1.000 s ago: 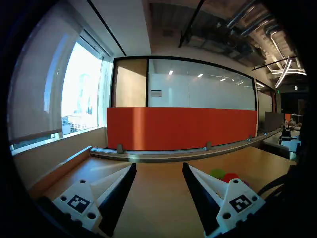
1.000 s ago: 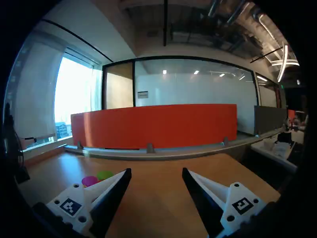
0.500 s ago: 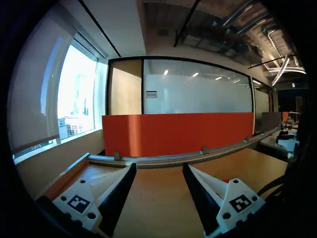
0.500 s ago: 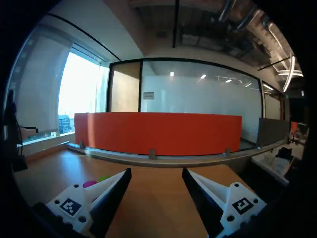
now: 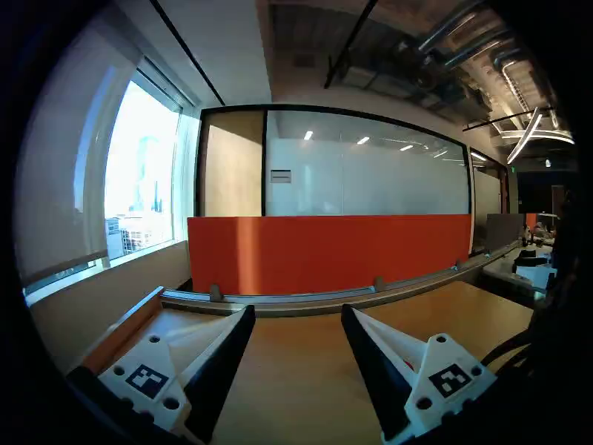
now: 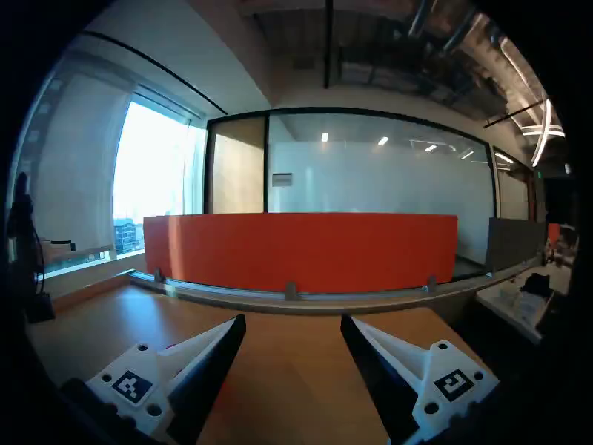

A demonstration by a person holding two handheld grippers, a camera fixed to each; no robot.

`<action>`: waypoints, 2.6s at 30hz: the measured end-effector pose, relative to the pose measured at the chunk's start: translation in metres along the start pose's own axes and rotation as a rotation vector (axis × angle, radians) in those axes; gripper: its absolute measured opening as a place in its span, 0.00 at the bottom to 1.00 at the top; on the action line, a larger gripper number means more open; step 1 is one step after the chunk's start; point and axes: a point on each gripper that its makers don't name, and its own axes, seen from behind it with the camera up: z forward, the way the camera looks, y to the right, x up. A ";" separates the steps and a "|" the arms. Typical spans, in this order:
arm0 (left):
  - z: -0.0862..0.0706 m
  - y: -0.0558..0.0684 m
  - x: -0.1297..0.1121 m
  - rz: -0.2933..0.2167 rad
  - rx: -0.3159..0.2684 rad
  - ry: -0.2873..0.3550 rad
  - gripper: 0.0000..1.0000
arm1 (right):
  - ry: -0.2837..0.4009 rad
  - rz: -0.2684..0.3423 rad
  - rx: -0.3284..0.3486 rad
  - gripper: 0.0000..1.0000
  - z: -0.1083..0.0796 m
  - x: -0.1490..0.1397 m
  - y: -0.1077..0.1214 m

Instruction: Pour water

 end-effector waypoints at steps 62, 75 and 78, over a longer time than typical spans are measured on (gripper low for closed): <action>-0.009 0.105 -0.020 0.131 -0.533 -0.022 0.86 | -0.074 -0.134 0.502 0.99 0.002 -0.006 -0.090; -0.009 0.120 -0.052 0.159 -0.611 -0.089 0.86 | -0.166 -0.204 0.563 1.00 0.003 -0.030 -0.094; -0.010 0.124 -0.059 0.164 -0.632 -0.098 0.86 | -0.183 -0.210 0.568 1.00 0.006 -0.033 -0.093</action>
